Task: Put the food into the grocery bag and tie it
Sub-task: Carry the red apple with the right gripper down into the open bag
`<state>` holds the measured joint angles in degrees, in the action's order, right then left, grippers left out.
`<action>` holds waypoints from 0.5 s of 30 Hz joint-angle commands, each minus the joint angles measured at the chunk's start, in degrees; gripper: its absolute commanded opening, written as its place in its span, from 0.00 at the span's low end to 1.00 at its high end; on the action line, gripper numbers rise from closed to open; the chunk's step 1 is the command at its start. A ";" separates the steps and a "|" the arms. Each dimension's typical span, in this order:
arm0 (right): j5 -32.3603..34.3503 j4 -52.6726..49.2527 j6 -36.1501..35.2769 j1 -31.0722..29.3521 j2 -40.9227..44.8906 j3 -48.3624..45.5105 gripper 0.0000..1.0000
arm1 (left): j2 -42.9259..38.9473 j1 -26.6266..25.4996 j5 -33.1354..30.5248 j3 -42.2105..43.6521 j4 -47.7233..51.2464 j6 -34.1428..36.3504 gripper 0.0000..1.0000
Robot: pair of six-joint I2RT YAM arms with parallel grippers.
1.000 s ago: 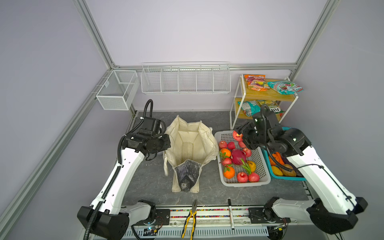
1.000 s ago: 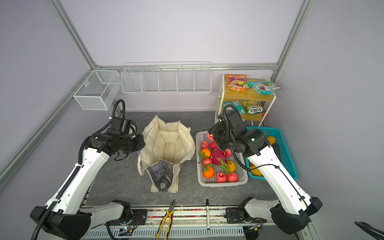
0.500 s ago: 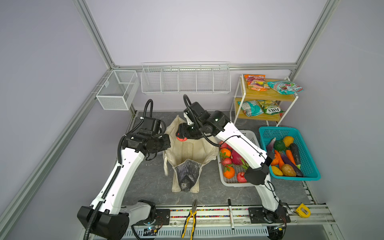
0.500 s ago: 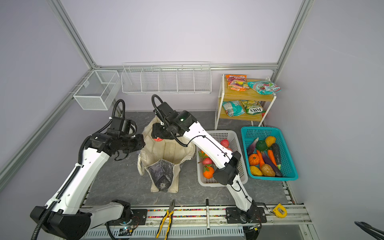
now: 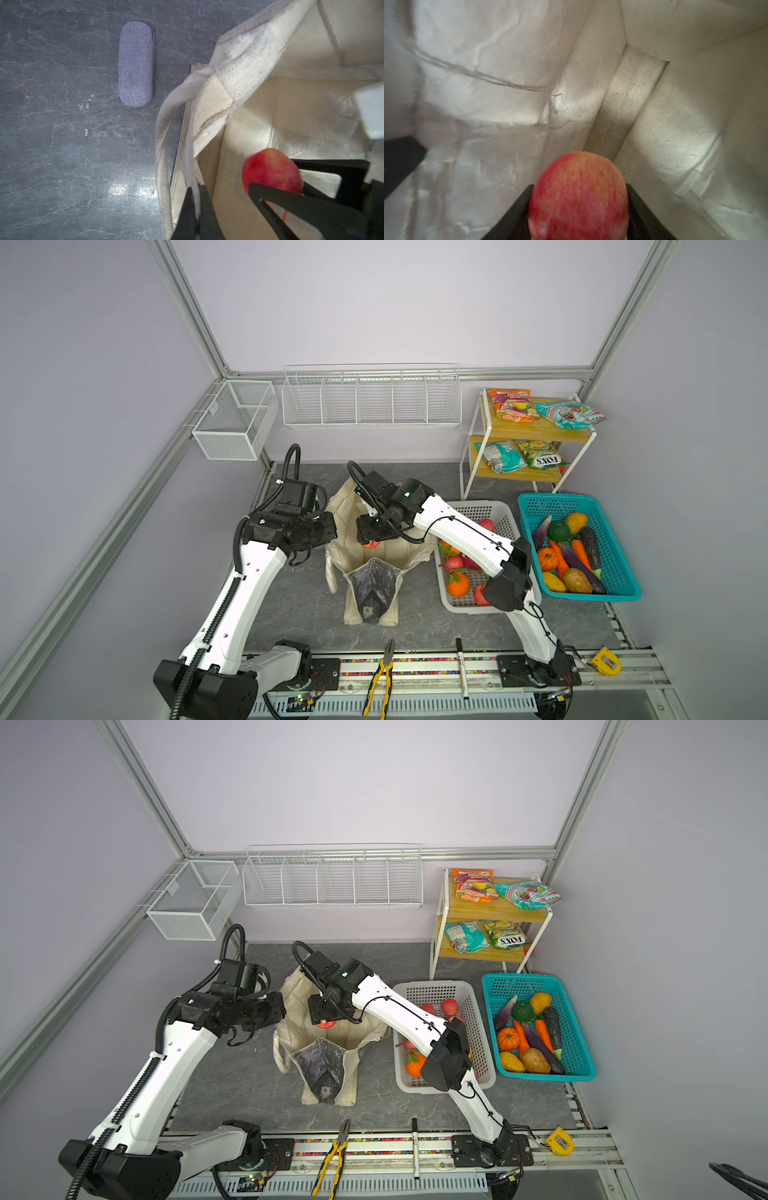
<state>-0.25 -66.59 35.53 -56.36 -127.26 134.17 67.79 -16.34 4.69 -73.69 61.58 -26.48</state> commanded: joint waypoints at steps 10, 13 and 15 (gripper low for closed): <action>6.23 10.66 -2.72 -2.44 -2.47 -11.22 0.50 | -0.14 0.34 1.00 -0.71 -0.63 -1.47 0.00; 6.13 11.30 -2.42 -2.51 -2.85 -13.85 0.52 | -0.09 0.34 1.20 -0.96 -0.67 -1.58 0.00; 6.12 12.96 -2.05 -2.38 -3.33 -15.14 0.53 | -0.10 0.34 1.27 -0.98 -0.67 -1.51 0.00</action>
<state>5.10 -56.45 33.80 -58.83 -129.40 120.92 67.79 -16.34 5.39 -73.69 61.34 -27.38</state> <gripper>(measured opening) 0.618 0.048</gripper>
